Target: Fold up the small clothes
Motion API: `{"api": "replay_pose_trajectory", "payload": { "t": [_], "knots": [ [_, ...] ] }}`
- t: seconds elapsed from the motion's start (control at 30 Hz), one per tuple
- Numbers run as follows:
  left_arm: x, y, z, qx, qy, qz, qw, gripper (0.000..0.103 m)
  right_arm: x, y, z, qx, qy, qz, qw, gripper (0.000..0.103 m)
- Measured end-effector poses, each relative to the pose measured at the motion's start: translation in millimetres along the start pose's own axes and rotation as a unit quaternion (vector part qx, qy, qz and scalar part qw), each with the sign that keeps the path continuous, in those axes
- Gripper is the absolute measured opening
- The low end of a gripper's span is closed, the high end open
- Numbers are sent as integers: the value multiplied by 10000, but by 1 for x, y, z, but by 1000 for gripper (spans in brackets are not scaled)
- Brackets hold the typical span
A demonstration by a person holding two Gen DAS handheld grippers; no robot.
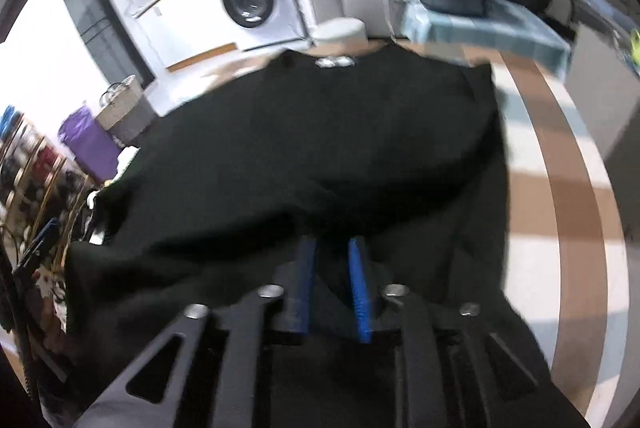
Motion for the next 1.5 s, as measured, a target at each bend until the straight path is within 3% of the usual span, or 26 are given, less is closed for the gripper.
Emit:
{"api": "replay_pose_trajectory", "payload": {
  "t": [0.17, 0.23, 0.33, 0.53, 0.57, 0.63, 0.7, 0.73, 0.8, 0.9, 0.93, 1.03, 1.2, 1.33, 1.5],
  "knots": [
    [5, 10, 3, -153, 68, 69, 9998, 102, -14, -25, 6, 935, -360, -14, 9950, 48],
    [4, 13, 5, -221, 69, 54, 9997, 102, -5, -38, 17, 1517, -353, -74, 9878, 48],
    [2, 17, 8, -213, 43, 115, 9997, 102, 3, -42, 29, 2288, -372, 230, 9725, 48],
    [0, 25, 9, -278, 18, 163, 9995, 102, 23, -61, 38, 3152, -416, 120, 9480, 46],
    [1, 25, 8, -295, 37, 160, 9994, 102, 26, -66, 40, 3136, -441, -89, 9485, 43],
    [2, 26, 8, -298, 52, 154, 9994, 102, 34, -72, 45, 2956, -439, -368, 9536, 8],
    [3, 27, 10, -271, 26, 186, 9995, 102, 40, -76, 54, 2785, -549, -568, 9572, 6],
    [3, 27, 11, -267, 17, 196, 9994, 102, 41, -72, 59, 2693, -612, -587, 9593, 6],
    [5, 28, 13, -289, 21, 225, 9993, 102, 40, -45, 79, 2514, -870, 45, 9640, 9],
    [7, 33, 16, -373, 42, 269, 9989, 102, 19, 8, 101, 1871, -1188, 978, 9702, 33],
    [7, 33, 17, -392, 21, 273, 9989, 102, 12, 15, 103, 1700, -1292, 1016, 9716, 35],
    [8, 39, 17, -433, 14, 340, 9985, 102, 6, 14, 91, 1335, -1083, 482, 9839, 38],
    [19, 56, 10, -840, 247, 497, 9949, 102, 32, -10, 24, 1285, 126, -354, 9910, 38],
    [26, 83, 1, -1400, 509, 587, 9871, 102, 13, -12, 4, 1322, 111, -357, 9905, 38],
    [44, 118, -14, -2201, 873, 500, 9703, 86, -37, -6, 7, 1152, -403, -279, 9921, 43]
  ]
}}
Point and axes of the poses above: each gripper's, at about its wrist camera, not at the fingertips, and x roughly the way its jaws point, y to its left, z to its top, the point moved 10 cm from there along x, roughly the way its jaws point, and after that the axes turned 8 degrees about -y, right-handed, at the moved point
